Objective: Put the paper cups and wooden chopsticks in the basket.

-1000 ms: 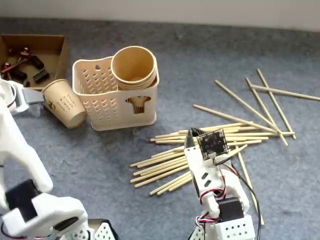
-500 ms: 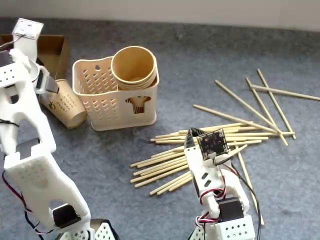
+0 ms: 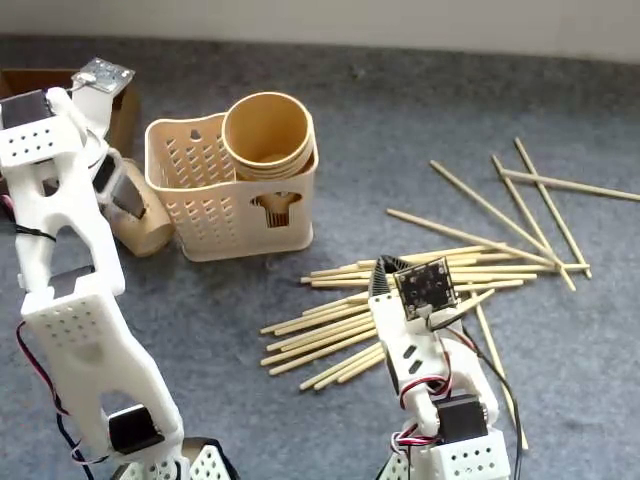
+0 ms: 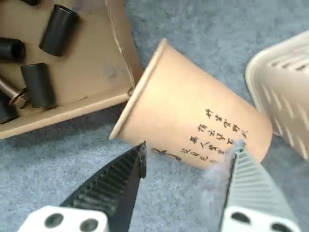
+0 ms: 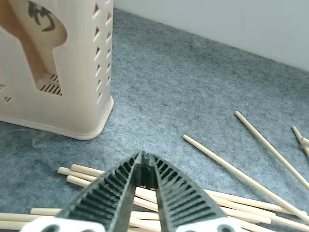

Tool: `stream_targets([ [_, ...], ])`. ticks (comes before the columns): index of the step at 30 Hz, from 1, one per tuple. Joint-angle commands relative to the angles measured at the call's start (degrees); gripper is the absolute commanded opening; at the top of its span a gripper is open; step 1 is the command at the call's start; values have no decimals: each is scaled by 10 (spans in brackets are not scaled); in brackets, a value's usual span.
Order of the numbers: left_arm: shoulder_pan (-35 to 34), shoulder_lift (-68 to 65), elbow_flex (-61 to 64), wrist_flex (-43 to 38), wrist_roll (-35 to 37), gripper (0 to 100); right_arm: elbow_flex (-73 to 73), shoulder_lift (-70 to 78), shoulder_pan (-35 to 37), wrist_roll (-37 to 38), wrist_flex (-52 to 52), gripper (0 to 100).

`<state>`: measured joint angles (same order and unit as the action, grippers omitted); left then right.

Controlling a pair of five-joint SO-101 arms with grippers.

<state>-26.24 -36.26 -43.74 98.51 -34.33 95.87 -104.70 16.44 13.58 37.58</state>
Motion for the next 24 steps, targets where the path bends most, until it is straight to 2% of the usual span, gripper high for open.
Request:
stream_targets([
  [1,9,9,5,21,-11,267,84,-2,7,6,3,10],
  [8,-7,20,-13,19,-5,266,84,-2,7,6,3,10],
  [17,-20,38,-190,18,159,267,84,-2,6,6,3,10],
  [24,-43,-20,-217,-93,287,266,84,-2,6,6,3,10],
])
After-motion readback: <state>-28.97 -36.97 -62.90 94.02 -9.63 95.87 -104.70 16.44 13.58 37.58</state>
